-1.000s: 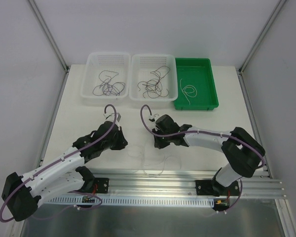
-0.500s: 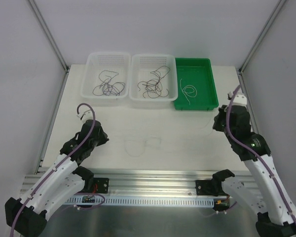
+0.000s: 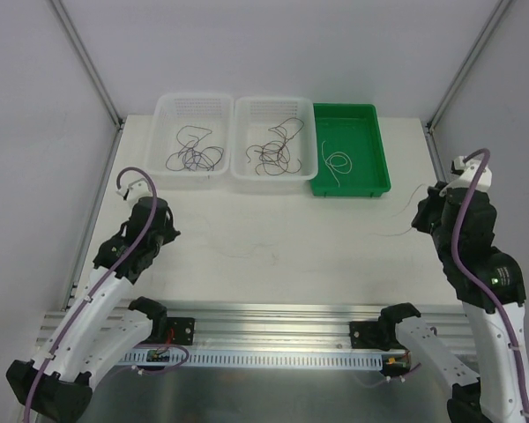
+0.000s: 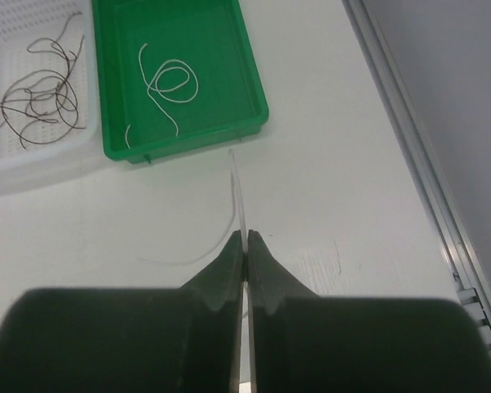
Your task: Untangle the cables
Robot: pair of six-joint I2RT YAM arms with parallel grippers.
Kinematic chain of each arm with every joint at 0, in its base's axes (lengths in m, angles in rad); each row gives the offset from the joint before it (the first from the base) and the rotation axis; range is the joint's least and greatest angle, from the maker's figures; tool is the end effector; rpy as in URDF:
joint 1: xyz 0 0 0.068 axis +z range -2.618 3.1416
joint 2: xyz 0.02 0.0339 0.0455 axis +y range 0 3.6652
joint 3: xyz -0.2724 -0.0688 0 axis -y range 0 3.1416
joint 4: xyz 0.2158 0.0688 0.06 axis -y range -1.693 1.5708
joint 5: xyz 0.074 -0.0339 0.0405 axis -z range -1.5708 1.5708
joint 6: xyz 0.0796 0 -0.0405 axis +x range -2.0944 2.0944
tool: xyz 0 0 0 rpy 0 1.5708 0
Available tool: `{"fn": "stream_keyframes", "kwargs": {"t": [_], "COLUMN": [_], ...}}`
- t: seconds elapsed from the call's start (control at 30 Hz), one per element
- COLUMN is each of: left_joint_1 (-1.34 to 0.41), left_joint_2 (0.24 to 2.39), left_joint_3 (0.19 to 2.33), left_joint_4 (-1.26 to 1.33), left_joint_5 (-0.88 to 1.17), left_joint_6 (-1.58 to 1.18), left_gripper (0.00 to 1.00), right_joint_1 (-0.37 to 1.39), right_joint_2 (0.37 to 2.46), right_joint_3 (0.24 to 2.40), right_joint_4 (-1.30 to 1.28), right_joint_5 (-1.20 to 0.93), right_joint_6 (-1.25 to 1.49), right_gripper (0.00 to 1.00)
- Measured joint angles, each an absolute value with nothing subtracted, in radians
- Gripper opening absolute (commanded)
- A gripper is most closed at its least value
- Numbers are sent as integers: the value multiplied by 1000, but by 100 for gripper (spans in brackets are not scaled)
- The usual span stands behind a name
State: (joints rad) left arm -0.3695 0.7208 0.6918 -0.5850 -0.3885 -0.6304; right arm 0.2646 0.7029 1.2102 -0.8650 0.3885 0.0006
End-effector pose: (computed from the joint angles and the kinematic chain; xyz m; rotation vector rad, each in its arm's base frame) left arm 0.1540 -0.0273 0.2619 -0.4917 2.0801 -0.1615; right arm 0.1140 -0.0003 0.3952 0.0070 1.9055 -0.1950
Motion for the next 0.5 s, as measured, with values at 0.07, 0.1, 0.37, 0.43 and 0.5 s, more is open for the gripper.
{"fn": "stream_keyframes", "kwargs": {"t": [0.07,0.1,0.37,0.43,0.5], "left_joint_1": [-358,-358,-353,-351,-345], "left_joint_2": [752,777,916,911,904], "left_joint_3": [764,803,989,1010,1019], "left_joint_4": [-625,-646,-801,-818,-815], "left_joint_5": [-430,-451,-638,-655,-636], "left_joint_6": [-603,-585,-460,-436,-411], "left_gripper": [0,0,0,0,1], "right_joint_1": [261,260,258,258,258], "right_joint_2": [717,723,742,751,753], "right_joint_3": [1283,1321,1457,1445,1402], "right_joint_4": [-874,-880,-883,-884,-879], "right_joint_5": [397,400,402,385,356], "right_joint_6": [-6,-10,-33,-35,-35], "right_gripper": [1,1,1,1,1]}}
